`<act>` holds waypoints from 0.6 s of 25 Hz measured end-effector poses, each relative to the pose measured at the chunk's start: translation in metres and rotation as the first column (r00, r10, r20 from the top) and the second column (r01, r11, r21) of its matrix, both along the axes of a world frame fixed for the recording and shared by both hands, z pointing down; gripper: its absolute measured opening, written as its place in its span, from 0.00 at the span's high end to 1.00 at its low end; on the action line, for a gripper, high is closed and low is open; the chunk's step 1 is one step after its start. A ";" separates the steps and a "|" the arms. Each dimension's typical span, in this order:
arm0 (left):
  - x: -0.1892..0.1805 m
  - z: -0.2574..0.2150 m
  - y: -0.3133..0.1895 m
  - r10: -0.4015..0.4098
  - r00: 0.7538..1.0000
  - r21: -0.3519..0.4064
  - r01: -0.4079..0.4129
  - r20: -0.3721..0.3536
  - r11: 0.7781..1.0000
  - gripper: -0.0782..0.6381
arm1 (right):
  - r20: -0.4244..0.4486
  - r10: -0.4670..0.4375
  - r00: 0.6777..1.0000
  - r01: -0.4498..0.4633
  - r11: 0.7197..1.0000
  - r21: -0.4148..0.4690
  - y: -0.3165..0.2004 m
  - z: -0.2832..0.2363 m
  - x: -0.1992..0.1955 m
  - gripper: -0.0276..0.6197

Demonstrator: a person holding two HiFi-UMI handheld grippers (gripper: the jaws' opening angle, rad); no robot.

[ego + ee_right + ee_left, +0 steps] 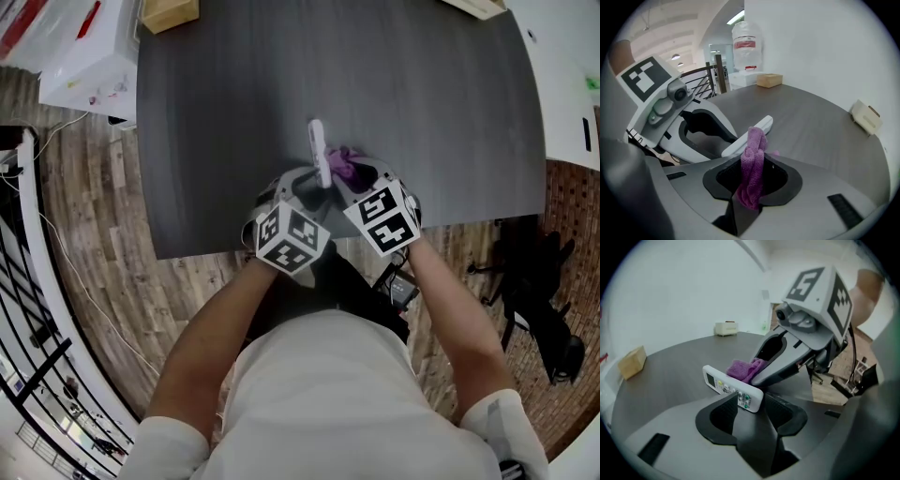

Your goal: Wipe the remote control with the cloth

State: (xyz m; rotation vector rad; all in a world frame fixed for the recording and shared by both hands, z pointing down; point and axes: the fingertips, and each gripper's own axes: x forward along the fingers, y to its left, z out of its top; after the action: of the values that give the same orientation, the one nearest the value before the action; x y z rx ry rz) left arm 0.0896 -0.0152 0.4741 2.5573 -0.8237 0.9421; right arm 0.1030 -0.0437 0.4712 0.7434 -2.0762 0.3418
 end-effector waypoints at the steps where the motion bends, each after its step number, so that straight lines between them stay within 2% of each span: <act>1: 0.001 0.001 -0.001 0.011 1.000 0.021 -0.012 0.026 1.000 0.66 | 0.002 -0.001 1.000 0.001 1.000 -0.003 0.001 0.000 -0.001 0.80; 4: 0.001 0.005 -0.002 0.002 0.998 0.042 -0.004 0.055 0.999 0.66 | 0.012 0.011 1.000 -0.011 1.000 -0.012 0.002 -0.001 -0.001 0.80; 9: -0.005 0.012 -0.002 -0.058 0.994 0.065 0.052 0.089 0.996 0.64 | 0.078 0.032 0.996 -0.028 0.998 -0.052 0.004 -0.008 -0.009 0.80; 15: -0.006 0.018 -0.013 -0.130 0.989 0.072 0.125 0.067 0.990 0.63 | 0.093 0.039 0.995 -0.032 0.997 -0.075 0.004 -0.006 -0.013 0.80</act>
State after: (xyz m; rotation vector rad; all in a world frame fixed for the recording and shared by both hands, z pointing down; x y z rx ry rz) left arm 0.0836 -0.0284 0.4919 2.5049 -1.0435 0.9870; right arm 0.0903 -0.0397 0.4652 0.7330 -2.1294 0.4783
